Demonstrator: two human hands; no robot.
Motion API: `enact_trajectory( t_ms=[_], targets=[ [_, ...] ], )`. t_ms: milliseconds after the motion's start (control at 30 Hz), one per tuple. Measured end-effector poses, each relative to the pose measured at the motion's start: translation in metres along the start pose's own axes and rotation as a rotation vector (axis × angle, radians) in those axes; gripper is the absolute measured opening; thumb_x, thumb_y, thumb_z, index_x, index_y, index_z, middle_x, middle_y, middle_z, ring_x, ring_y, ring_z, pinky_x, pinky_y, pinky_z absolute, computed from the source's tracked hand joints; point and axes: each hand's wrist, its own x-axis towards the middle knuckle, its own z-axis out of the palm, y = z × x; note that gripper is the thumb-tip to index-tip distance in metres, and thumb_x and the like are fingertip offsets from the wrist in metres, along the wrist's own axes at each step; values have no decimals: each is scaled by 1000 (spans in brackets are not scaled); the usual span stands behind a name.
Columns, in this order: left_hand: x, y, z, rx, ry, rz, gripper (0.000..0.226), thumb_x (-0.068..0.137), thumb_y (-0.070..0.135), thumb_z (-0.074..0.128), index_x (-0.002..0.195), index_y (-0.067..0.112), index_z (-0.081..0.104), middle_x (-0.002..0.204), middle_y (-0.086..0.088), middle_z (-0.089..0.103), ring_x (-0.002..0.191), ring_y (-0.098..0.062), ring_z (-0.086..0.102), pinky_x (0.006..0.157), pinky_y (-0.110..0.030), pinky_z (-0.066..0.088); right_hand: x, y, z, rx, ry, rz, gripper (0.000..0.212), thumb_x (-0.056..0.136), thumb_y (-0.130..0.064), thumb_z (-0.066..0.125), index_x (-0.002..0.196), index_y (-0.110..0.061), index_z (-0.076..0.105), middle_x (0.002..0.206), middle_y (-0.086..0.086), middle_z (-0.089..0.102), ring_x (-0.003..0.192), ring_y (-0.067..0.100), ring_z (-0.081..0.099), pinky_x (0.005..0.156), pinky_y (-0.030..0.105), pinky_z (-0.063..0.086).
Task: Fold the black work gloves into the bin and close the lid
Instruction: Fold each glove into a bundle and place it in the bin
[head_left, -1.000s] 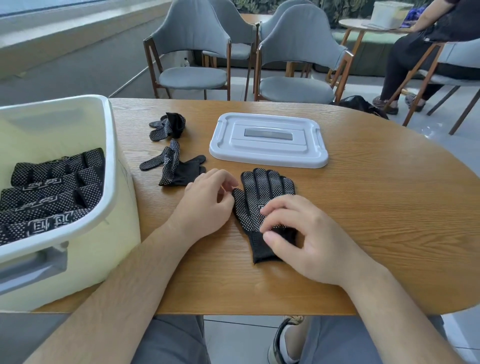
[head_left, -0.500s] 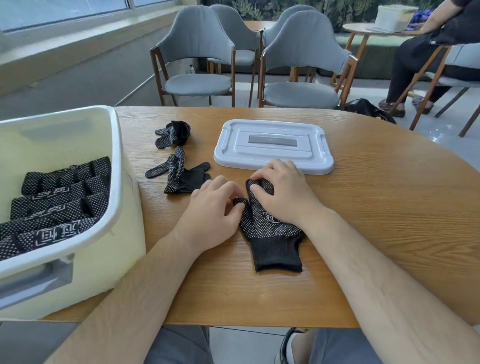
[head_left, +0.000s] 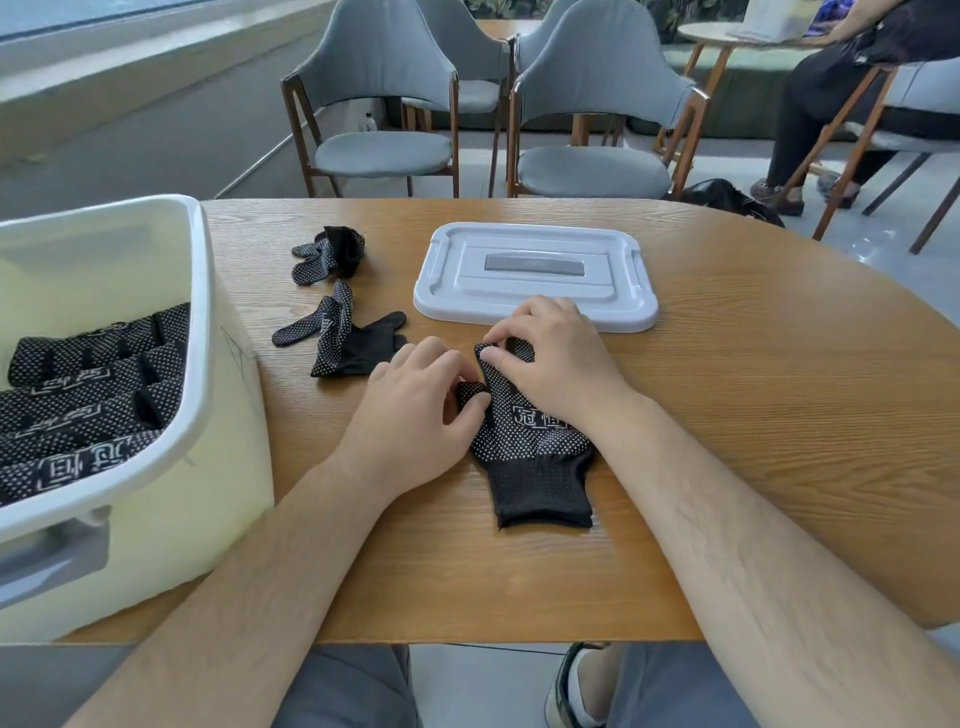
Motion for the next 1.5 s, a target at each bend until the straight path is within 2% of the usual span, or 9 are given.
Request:
enact_trajectory(
  t_ms=[100,167,267,333,667,933,1033,1167,1500],
  targets=[
    [-1,2,0,-9,26,-13,32,91,52,50,109,29,65,105,15,54,106,-13,50,93,-36,40,-1,5,-5,-13,27,49,27,97,-46,59,113,-28,73,109,-6,63,113,18,50,104,41,41],
    [-1,6,-2,8,20,-3,44,93,59,43,121,31,64,125,17,56,122,-11,47,100,-33,33,-2,10,-10,-11,55,80,24,99,-40,57,111,-27,73,107,-5,63,112,19,51,103,42,42],
    [-2,12,0,94,-110,27,68,91,72,29,144,34,51,155,20,40,146,-4,28,115,-33,20,-3,18,-13,-22,27,129,24,97,-42,60,110,-27,73,106,-6,61,114,19,51,104,41,42],
    [-2,12,2,127,-182,24,80,88,77,21,152,34,41,162,20,30,152,-1,17,121,-32,11,-4,21,-12,-31,6,150,25,95,-44,61,109,-27,73,107,-6,60,116,18,50,106,40,40],
    [0,10,1,79,-224,29,84,85,76,18,156,35,33,165,20,20,152,5,11,124,-27,4,-1,14,-8,97,73,133,12,94,-38,68,98,-29,74,98,-8,61,108,16,54,98,38,46],
    [0,11,-1,72,-234,19,70,94,67,28,157,35,32,165,21,19,151,7,10,123,-26,4,0,18,-8,75,76,174,21,97,-44,62,96,-26,73,96,-8,62,102,16,55,92,39,48],
    [2,10,-3,61,-252,10,57,104,53,37,158,35,30,165,22,16,151,8,6,120,-22,-1,-5,27,-16,87,106,223,24,101,-35,52,94,-20,70,96,-6,61,98,16,56,90,41,51],
    [11,17,-7,31,-245,28,54,106,40,38,158,31,29,166,18,16,152,5,5,120,-20,-4,-19,36,-24,103,28,274,15,94,-39,62,91,-27,71,95,-14,57,93,8,58,91,33,52],
    [29,29,11,116,-388,41,74,102,63,23,163,23,8,169,9,-2,154,-3,-8,126,-30,-3,-20,34,-26,175,102,251,9,93,-37,70,90,-29,73,93,-16,58,83,1,59,85,37,56]
  ],
)
